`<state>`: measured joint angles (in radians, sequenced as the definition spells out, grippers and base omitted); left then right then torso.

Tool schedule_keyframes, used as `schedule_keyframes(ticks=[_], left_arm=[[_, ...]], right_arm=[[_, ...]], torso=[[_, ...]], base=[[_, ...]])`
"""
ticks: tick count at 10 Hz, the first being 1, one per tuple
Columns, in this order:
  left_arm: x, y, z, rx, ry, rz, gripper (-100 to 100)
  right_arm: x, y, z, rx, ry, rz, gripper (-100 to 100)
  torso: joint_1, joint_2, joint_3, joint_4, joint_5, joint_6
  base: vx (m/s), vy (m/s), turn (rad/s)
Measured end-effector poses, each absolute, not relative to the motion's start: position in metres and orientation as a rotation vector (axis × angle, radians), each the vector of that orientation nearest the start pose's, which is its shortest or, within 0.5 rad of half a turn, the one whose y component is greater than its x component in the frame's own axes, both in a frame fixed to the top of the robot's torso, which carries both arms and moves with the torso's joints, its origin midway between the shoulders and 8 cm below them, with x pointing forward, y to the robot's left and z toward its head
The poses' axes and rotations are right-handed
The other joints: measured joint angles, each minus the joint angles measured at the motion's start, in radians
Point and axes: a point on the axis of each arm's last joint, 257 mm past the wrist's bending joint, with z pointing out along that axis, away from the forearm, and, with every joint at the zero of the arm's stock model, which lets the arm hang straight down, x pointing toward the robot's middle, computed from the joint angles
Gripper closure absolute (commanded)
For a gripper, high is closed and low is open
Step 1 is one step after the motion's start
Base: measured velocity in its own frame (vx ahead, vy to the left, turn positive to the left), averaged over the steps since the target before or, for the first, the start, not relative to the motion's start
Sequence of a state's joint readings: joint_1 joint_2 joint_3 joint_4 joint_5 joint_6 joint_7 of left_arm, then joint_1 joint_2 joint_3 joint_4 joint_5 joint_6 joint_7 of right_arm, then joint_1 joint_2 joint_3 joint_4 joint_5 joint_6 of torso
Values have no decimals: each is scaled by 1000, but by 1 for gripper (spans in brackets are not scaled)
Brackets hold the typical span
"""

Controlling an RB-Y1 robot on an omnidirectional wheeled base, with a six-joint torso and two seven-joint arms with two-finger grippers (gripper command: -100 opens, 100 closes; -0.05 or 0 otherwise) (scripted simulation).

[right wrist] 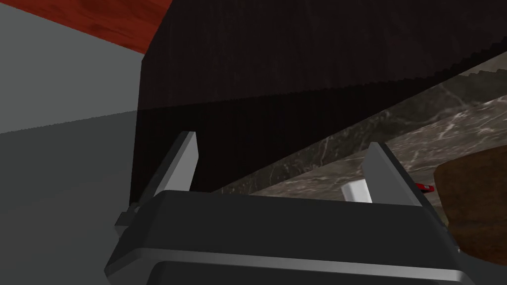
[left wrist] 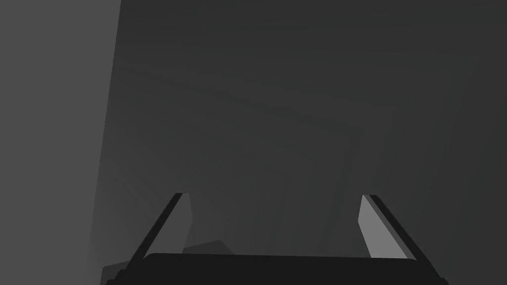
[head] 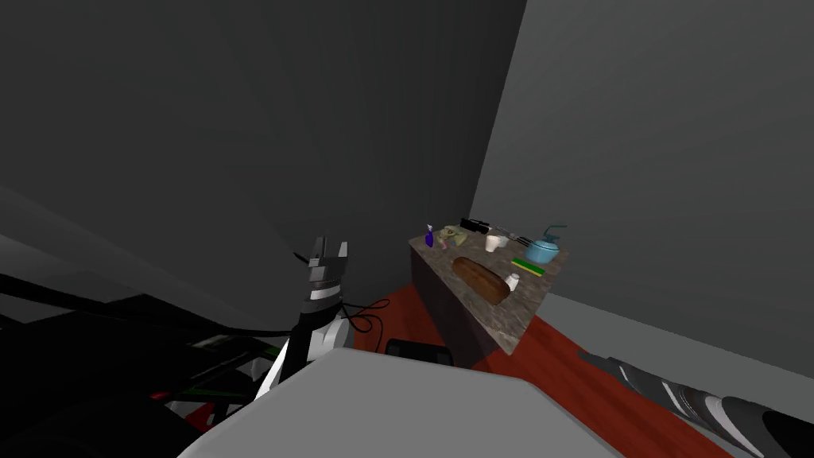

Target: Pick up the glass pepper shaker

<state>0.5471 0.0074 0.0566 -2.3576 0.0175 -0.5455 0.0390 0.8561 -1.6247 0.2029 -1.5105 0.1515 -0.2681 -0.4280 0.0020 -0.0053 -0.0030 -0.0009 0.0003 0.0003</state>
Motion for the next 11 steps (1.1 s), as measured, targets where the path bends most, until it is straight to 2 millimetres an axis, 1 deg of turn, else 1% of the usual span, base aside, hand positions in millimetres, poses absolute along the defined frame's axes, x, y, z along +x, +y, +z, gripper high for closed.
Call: schedule_keyframes(ticks=[2, 4, 6, 7, 8, 9, 11], left_arm=[[313, 296, 53, -598, 543, -1296, 0], [313, 296, 53, -598, 543, -1296, 0], [313, 296, 53, -598, 543, -1296, 0], [313, 296, 53, -598, 544, -1296, 0], [313, 296, 54, -598, 543, -1296, 0], [313, 296, 54, -598, 543, -1296, 0], [313, 296, 54, -598, 543, -1296, 0]], right_arm=[[202, -628, -321, 476, 2590, 12, -100], [212, -646, -307, 429, 2595, -49, -100], [225, -650, -296, 390, 2589, -75, -100], [232, -650, -292, 374, 2582, -81, -100], [234, -650, -292, 373, 2581, -82, 0], [234, -650, -292, 372, 2581, -82, -100], [225, -652, -300, 390, 2576, -83, -100]], torso=[[1, -3, -2, -1, 0, 0], [3, -5, -3, -1, 1, 0], [1, -7, -4, -2, 0, 0], [2, -8, -5, -2, 0, 0], [1, -3, -2, -1, 0, 1], [0, 2, 1, 0, 0, 1], [-1, 3, 2, 1, -1, 2]], base=[[124, 37, 229], [139, 53, 191], [170, 19, 173], [80, 17, 32], [15, 2, -2], [24, -5, 67], [35, -15, 79]])
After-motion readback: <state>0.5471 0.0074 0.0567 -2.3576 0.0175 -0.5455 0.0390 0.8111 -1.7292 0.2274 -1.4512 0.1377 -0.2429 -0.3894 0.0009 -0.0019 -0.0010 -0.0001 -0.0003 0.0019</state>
